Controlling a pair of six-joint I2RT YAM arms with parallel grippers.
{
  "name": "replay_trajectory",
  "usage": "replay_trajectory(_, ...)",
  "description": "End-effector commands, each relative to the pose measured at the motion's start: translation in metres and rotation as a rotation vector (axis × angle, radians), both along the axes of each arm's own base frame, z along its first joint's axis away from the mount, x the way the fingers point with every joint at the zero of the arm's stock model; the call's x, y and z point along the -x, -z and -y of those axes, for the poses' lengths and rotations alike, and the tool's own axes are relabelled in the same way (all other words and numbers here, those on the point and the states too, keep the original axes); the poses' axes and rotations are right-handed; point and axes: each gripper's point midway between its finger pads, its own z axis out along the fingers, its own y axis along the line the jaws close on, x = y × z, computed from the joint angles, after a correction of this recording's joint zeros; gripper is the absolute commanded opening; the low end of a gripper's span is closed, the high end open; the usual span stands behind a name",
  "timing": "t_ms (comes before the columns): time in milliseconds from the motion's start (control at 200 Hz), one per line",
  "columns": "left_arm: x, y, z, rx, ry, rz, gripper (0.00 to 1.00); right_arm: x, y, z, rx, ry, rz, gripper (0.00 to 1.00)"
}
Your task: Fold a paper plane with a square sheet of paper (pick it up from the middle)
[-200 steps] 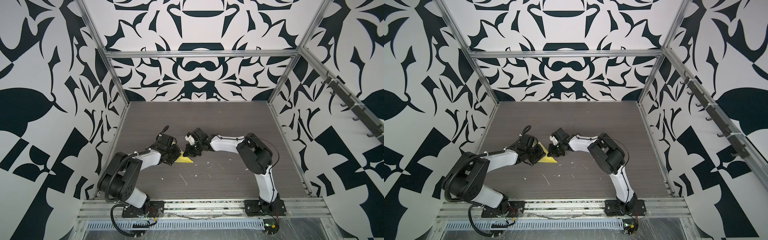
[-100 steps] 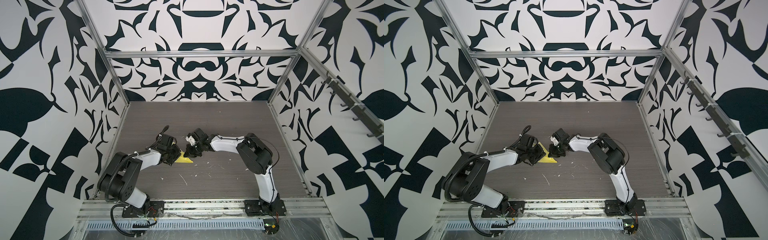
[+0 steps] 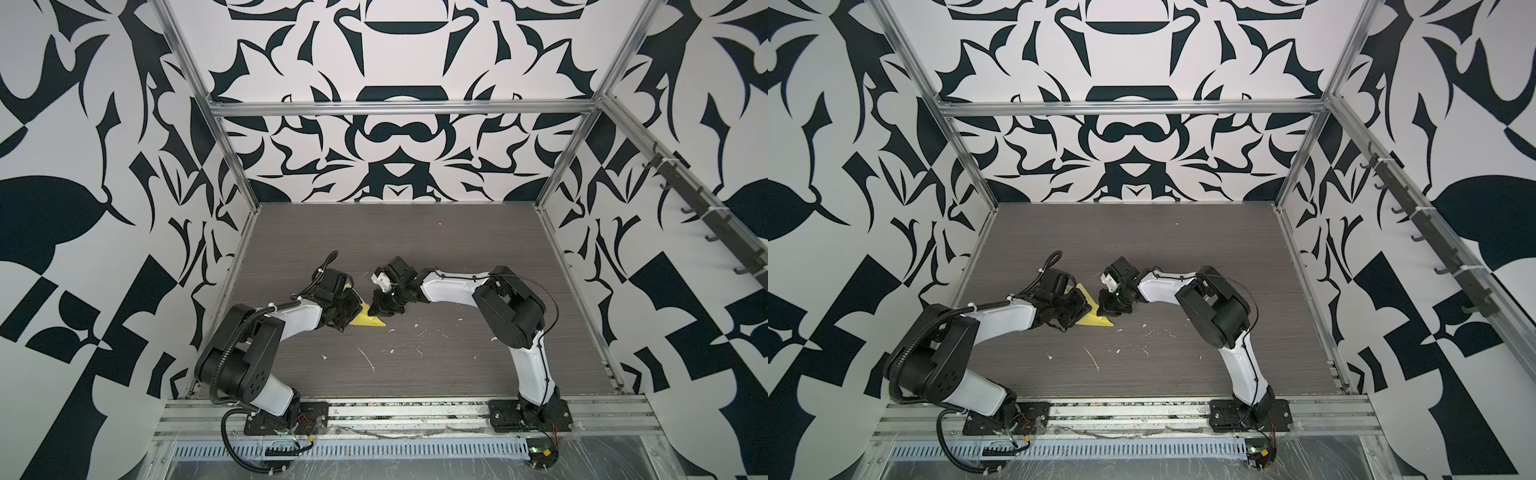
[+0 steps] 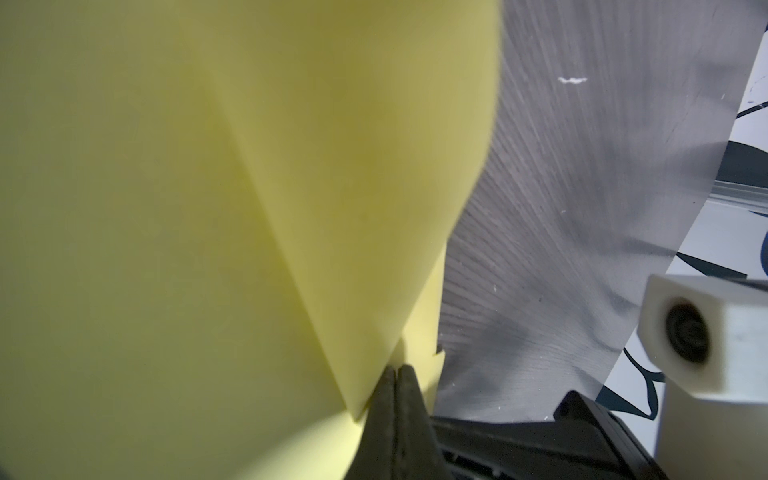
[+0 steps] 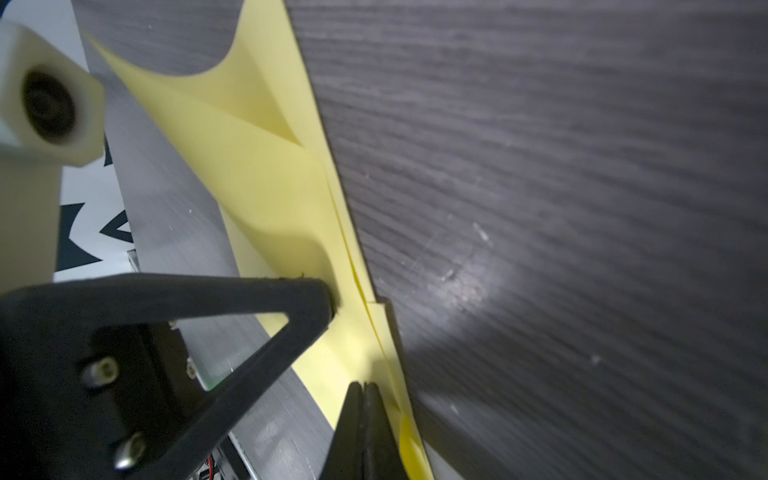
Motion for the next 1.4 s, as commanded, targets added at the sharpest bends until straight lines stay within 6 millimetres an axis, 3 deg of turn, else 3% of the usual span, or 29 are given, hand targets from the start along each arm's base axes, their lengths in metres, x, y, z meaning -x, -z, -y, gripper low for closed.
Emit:
replay_trajectory(0, 0.021, 0.028, -0.019, -0.089, -0.031, -0.099, 0.03, 0.013, -0.004, 0.004, 0.001, -0.042, -0.027, 0.00)
replay_trajectory(300, 0.022, 0.030, -0.021, -0.097, -0.040, -0.102, 0.03, 0.026, 0.016, 0.030, 0.106, -0.038, -0.043, 0.00)
replay_trajectory(500, 0.019, 0.025, -0.020, -0.088, -0.042, -0.087, 0.03, 0.026, 0.001, 0.037, 0.111, -0.046, 0.002, 0.00)
replay_trajectory(760, 0.017, 0.020, -0.016, -0.072, -0.033, -0.075, 0.03, 0.022, -0.024, 0.018, 0.011, -0.080, 0.050, 0.00)
replay_trajectory(1045, 0.016, 0.020, -0.014, -0.063, -0.030, -0.076, 0.03, 0.018, -0.018, 0.004, -0.002, -0.086, 0.040, 0.00)
replay_trajectory(1395, 0.017, 0.022, -0.014, -0.065, -0.030, -0.079, 0.03, -0.006, -0.022, -0.012, -0.013, -0.028, 0.062, 0.00)
